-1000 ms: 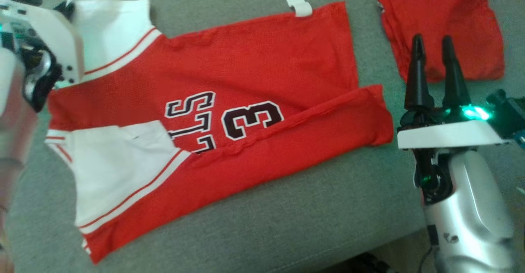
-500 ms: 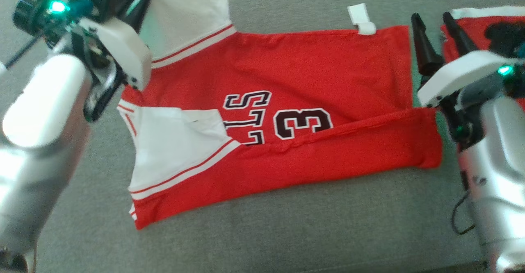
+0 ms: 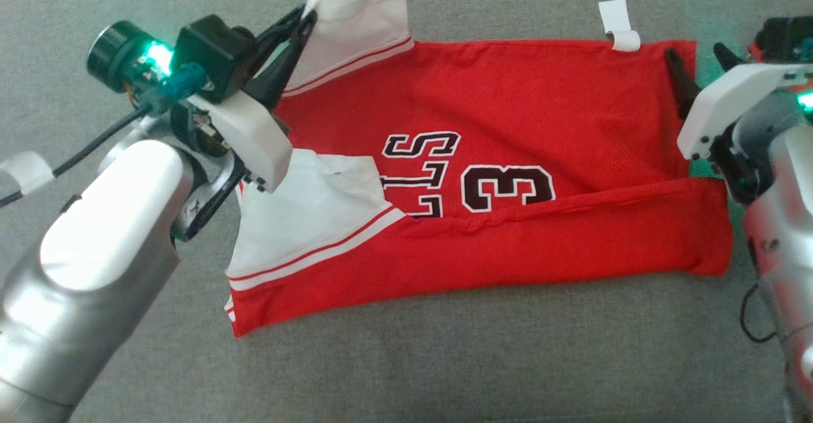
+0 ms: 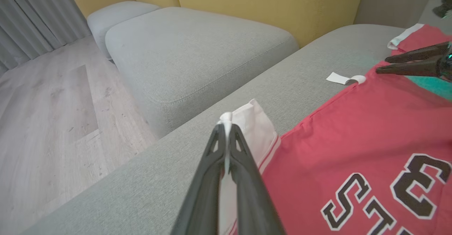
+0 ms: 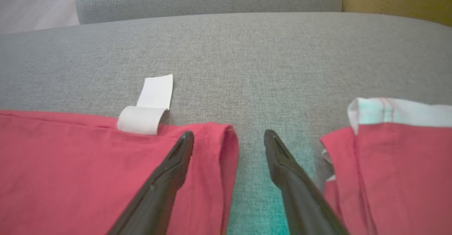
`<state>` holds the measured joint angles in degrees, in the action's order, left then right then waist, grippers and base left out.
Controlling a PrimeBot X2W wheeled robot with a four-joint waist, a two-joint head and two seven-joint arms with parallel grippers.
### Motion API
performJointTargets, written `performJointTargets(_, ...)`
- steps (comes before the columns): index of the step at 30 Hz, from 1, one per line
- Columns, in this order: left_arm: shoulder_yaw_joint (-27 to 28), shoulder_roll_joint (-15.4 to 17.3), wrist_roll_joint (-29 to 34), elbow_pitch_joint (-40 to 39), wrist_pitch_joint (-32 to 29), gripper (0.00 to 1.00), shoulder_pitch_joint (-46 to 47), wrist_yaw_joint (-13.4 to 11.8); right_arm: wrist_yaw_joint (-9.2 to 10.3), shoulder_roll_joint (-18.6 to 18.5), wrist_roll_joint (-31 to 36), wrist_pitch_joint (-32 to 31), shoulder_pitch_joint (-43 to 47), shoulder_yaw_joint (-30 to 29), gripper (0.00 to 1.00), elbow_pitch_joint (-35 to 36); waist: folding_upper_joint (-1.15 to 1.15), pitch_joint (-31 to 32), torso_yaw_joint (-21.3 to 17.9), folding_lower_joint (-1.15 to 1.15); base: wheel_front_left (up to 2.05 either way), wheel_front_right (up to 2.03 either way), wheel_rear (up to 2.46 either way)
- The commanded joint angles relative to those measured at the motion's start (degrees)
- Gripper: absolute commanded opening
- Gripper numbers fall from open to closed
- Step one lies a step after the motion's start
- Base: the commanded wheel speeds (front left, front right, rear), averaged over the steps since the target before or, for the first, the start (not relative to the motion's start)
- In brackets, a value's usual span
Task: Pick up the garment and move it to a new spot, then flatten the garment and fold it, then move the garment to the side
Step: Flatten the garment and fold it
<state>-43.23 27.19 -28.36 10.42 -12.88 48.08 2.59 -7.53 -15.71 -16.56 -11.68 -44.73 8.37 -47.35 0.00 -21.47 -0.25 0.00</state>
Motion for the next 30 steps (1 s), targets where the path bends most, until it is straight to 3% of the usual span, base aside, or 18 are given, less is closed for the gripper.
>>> performJointTargets(1,2.1,2.4,-0.5,-2.2,-0.1,0.00,1.5,0.0,0.04,-0.7,0.2,0.1,-1.8,0.8,1.00,1.1,0.00,-0.4,0.1,0.00,0.00,0.00,0.00)
performJointTargets(7,1.8,2.9,0.5,-3.5,-0.2,0.00,2.1,-0.5,0.04,-1.1,0.0,-0.1,-4.6,4.4,1.00,-4.1,0.00,-2.2,0.5,0.00,0.00,0.00,0.00)
performJointTargets(8,1.7,2.9,0.5,-3.5,-0.2,0.00,2.3,-0.6,0.04,-1.1,-0.4,-0.1,-4.9,5.1,0.80,-4.6,0.00,-2.3,0.6,0.00,0.00,0.00,0.00)
performJointTargets(9,1.8,2.9,0.5,-3.5,-0.2,0.00,2.6,-0.6,0.04,-1.1,-0.9,-0.2,-5.2,5.7,0.27,-5.1,0.00,-2.4,0.6,0.00,0.00,0.00,0.00)
performJointTargets(10,1.8,2.9,0.7,-3.4,-0.2,0.00,2.9,-0.6,0.04,-1.2,-1.3,0.0,-5.6,6.4,0.00,-5.3,0.00,-2.6,0.6,0.00,0.00,0.00,0.00)
performJointTargets(20,4.7,3.9,1.2,1.9,2.7,0.00,6.7,-2.3,0.04,-2.4,-9.3,5.5,-12.0,10.8,0.00,-1.6,0.00,-1.8,-1.4,0.00,0.00,0.00,0.00)
performJointTargets(30,7.2,2.4,3.5,15.8,8.9,0.00,18.5,-1.9,0.04,-2.0,-16.5,10.3,-21.0,12.7,0.00,0.3,0.00,-3.1,-3.3,0.00,0.00,0.00,0.00)
